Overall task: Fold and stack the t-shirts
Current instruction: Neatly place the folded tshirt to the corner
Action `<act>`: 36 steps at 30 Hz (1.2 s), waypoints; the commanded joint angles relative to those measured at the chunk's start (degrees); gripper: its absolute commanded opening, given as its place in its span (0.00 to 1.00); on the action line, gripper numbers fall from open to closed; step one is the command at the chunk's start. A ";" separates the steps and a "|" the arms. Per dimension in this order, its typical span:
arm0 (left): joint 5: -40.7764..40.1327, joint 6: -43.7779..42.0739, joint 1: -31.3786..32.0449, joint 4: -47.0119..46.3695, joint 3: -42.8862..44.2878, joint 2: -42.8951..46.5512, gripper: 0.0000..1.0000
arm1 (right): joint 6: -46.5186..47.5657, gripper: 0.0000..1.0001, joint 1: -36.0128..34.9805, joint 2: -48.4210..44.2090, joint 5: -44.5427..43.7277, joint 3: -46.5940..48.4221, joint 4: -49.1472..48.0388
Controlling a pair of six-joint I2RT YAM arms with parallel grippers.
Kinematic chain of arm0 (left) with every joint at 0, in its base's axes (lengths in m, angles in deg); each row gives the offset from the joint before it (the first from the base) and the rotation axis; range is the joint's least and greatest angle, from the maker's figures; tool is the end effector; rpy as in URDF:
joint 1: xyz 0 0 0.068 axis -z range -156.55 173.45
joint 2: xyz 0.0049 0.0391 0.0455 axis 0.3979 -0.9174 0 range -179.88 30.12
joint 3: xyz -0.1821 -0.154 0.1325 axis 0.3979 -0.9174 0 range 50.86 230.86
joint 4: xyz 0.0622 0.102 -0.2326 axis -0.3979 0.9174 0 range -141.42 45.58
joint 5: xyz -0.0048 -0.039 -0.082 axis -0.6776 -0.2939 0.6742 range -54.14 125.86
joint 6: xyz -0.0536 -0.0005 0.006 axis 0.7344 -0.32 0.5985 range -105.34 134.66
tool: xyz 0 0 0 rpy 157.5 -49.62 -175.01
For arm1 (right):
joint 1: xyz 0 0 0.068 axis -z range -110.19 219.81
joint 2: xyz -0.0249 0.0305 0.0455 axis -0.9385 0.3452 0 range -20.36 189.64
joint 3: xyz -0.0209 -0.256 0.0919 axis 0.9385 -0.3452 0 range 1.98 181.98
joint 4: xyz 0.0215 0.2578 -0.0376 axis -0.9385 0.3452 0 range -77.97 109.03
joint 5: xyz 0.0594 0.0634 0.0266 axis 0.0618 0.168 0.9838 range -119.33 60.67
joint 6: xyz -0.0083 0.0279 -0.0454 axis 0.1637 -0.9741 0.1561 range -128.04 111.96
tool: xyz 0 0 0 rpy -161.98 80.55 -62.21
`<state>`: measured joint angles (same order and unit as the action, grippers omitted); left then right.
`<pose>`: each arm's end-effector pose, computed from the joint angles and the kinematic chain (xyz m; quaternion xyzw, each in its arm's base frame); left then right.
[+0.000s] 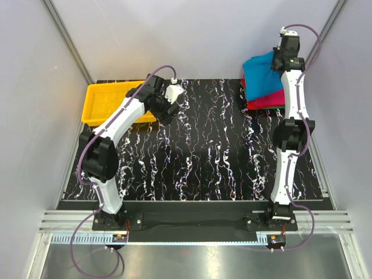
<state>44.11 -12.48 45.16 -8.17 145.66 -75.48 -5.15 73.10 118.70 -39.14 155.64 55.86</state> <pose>0.3764 -0.1553 0.2924 0.4125 0.8546 -0.0538 0.3108 0.5353 -0.0368 0.3530 0.0463 0.8594 -0.1008 0.4992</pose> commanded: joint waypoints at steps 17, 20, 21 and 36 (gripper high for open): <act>-2.71 -0.99 -0.18 -0.35 1.52 -0.66 0.99 | -2.36 0.46 8.30 10.26 -0.46 0.93 -12.45; -2.80 -1.16 -0.18 0.00 1.44 -0.66 0.99 | -6.13 0.84 10.15 9.30 -4.26 1.29 -13.16; -2.89 -1.34 -0.18 0.00 1.35 -0.57 0.99 | -6.50 0.90 11.20 8.95 -2.43 1.20 -13.25; -4.73 -3.01 -0.80 0.09 -3.39 5.22 0.99 | -12.73 1.00 10.69 -15.29 1.20 -27.59 -15.17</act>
<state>40.99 -14.27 45.10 -7.82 143.98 -75.18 -13.89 84.83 115.29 -37.85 134.11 45.22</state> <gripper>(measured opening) 0.985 0.994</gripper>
